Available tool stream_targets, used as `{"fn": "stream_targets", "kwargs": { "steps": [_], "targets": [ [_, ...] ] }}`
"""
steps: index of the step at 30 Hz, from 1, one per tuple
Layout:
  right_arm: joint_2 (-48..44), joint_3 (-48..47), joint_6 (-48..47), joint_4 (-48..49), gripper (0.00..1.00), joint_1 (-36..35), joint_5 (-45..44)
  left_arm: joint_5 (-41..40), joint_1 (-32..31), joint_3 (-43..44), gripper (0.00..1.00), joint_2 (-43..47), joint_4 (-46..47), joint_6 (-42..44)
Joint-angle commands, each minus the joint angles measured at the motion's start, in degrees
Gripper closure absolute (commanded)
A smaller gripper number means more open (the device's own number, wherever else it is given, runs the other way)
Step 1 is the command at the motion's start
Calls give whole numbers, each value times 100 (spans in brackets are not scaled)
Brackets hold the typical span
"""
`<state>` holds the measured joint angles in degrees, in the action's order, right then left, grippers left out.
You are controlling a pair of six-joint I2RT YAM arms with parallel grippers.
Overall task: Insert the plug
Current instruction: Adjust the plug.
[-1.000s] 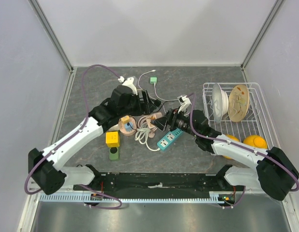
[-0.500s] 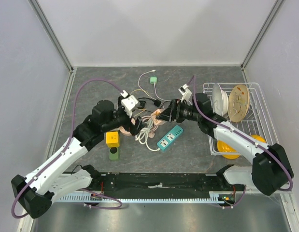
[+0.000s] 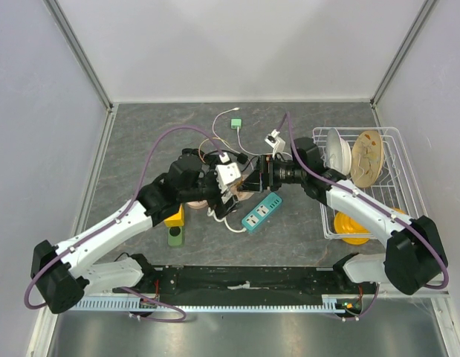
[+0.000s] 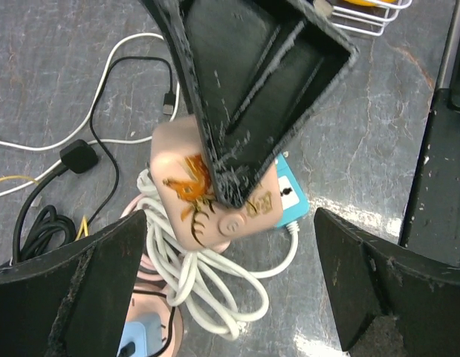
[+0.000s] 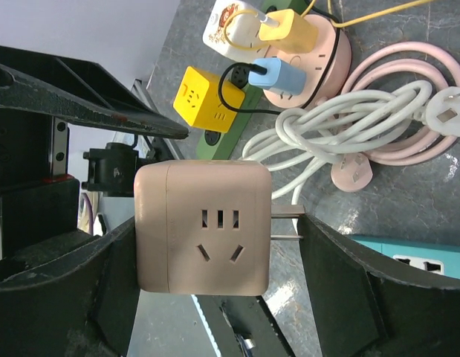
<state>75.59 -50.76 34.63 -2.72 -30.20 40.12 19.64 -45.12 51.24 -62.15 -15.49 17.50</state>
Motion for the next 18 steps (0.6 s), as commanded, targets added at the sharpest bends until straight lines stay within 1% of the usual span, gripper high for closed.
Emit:
{"fn": "stream_targets", "kwargs": {
  "steps": [1,5,9,12,13,15,16,17,18],
  "targets": [
    [-62,-241,-123,35,100,-65,58,-310,-137,412,1,-297,459,-44],
    [-88,-241,-97,52,100,-136,-170,-522,-181,623,1,-666,450,-667],
    [-115,-241,25,149,100,-197,-268,-628,-251,633,5,-790,494,-984],
    [-97,-232,113,228,100,-241,-320,-689,-278,624,15,-877,503,-1143],
    [-97,-224,157,228,100,-241,-347,-742,-278,615,25,-895,503,-1213],
    [-123,-206,237,350,100,-241,-469,-769,-278,597,35,-904,485,-1275],
    [-150,-180,333,403,100,-233,-505,-777,-286,580,46,-895,476,-1353],
    [-176,-171,386,491,100,-241,-531,-777,-278,571,51,-895,468,-1406],
    [-203,-153,447,535,92,-241,-566,-786,-286,545,56,-861,476,-1468]
  ]
}}
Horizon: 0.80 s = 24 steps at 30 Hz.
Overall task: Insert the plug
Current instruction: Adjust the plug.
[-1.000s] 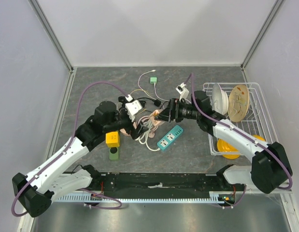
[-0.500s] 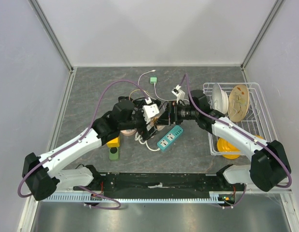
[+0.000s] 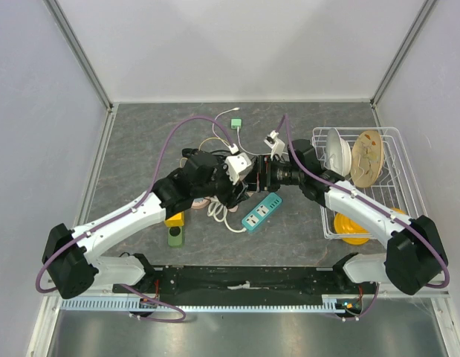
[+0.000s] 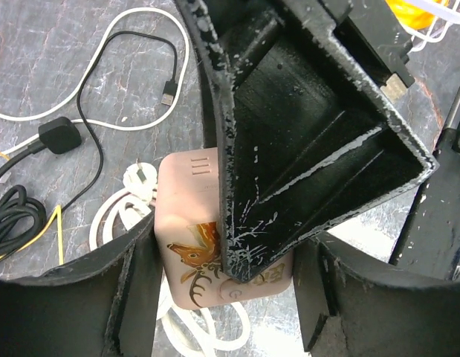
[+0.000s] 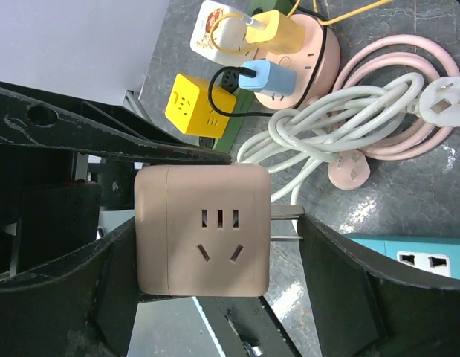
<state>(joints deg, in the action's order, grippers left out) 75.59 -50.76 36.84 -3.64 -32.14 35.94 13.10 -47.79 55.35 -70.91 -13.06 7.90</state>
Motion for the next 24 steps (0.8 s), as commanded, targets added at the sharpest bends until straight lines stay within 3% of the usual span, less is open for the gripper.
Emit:
{"fn": "stream_targets", "kwargs": {
  "steps": [1,2,3,4,7,9,13,16,24],
  "targets": [
    [-255,-136,340,671,85,-47,-253,-167,-20,90,66,25,234,-639],
    [-299,-136,394,732,74,-47,-315,-211,-20,55,72,51,234,-702],
    [-334,-127,438,759,53,-38,-394,-264,-20,11,76,69,234,-728],
    [-430,-118,464,803,45,-38,-526,-386,-20,-76,85,121,242,-972],
    [-650,-118,473,882,24,-29,-816,-728,-20,-252,98,262,242,-1412],
    [-773,-92,394,918,14,-20,-1211,-958,-11,-297,98,332,207,-1755],
    [-1168,118,236,1066,8,15,-1835,-1679,155,-219,98,394,-100,-3316],
    [-1415,373,87,1286,4,15,-2249,-1470,402,-192,98,368,-188,-4197],
    [-1723,1507,-213,2393,3,-55,-2092,-1794,569,274,98,157,-899,-6518]
  ]
}}
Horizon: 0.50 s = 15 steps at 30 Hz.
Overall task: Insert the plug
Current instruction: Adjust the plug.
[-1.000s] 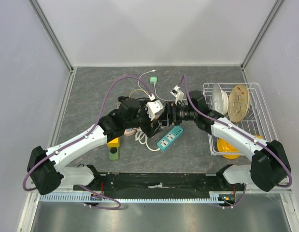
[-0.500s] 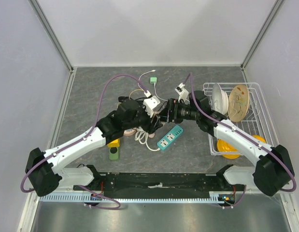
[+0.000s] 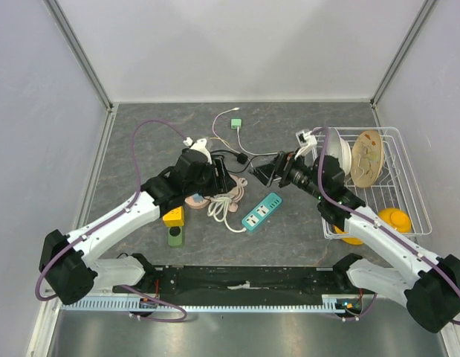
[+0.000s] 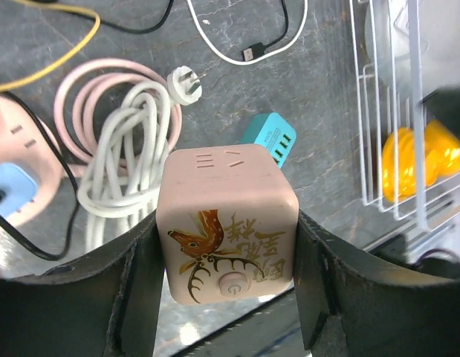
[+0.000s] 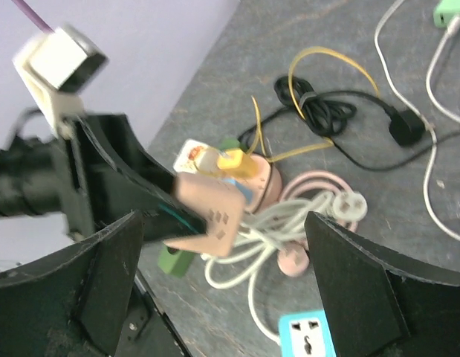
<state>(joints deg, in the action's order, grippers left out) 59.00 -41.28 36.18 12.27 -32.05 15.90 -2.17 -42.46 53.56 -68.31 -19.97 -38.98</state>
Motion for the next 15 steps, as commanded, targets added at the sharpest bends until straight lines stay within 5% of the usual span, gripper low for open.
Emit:
{"fn": "stream_targets", "kwargs": {
  "steps": [1,15],
  "targets": [
    [-64,812,-42,986,3,-116,-113,-257,36,584,98,-190,-288,-2363],
    [199,1667,64,3026,2,-1488,-2248,367,27,744,98,-490,-51,-4328]
  ]
}}
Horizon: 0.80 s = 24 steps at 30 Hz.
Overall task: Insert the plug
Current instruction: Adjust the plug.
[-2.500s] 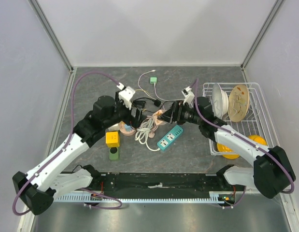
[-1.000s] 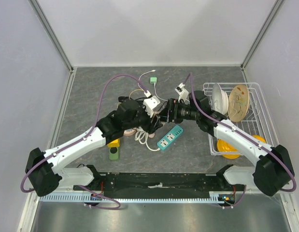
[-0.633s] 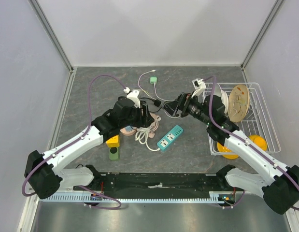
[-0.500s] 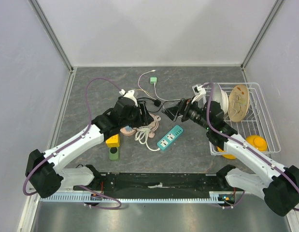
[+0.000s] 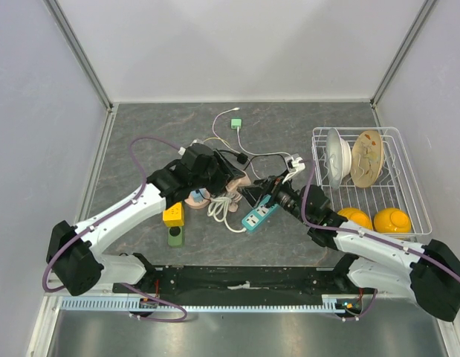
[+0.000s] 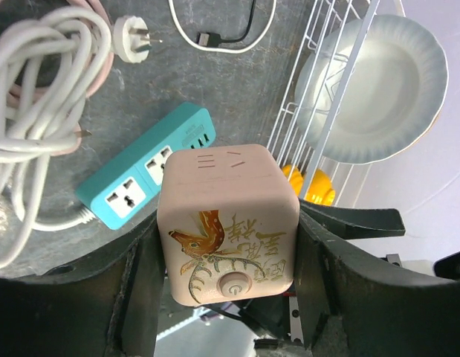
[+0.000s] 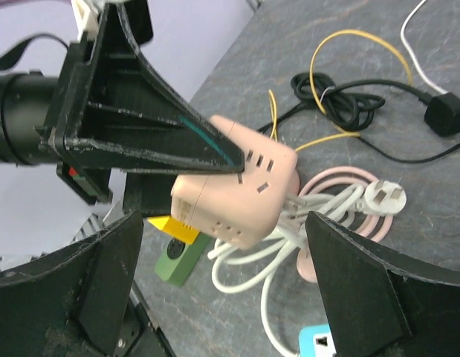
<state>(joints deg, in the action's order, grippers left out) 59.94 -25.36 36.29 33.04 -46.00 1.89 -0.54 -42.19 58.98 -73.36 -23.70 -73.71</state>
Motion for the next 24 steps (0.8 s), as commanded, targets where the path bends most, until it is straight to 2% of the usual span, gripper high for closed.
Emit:
{"fn": "stream_targets", "kwargs": {
  "steps": [1,9,17,19,22,23,24],
  "targets": [
    [210,15,36,985,2,-111,-874,220,1,158,98,24,357,-968],
    [720,-162,159,1451,2,-234,-1050,71,-43,96,97,147,463,-1224],
    [896,-355,159,1627,9,-383,-1234,71,-114,-1,96,147,577,-1347],
    [879,-312,202,1627,16,-410,-1375,71,-122,-1,96,164,595,-1347],
    [853,-259,255,1566,31,-410,-1586,71,-131,-18,95,182,604,-1321],
    [844,-258,264,1539,46,-410,-1604,71,-131,-18,94,191,612,-1295],
    [844,-276,273,1522,55,-401,-1587,62,-131,-53,92,217,621,-1269]
  ]
}}
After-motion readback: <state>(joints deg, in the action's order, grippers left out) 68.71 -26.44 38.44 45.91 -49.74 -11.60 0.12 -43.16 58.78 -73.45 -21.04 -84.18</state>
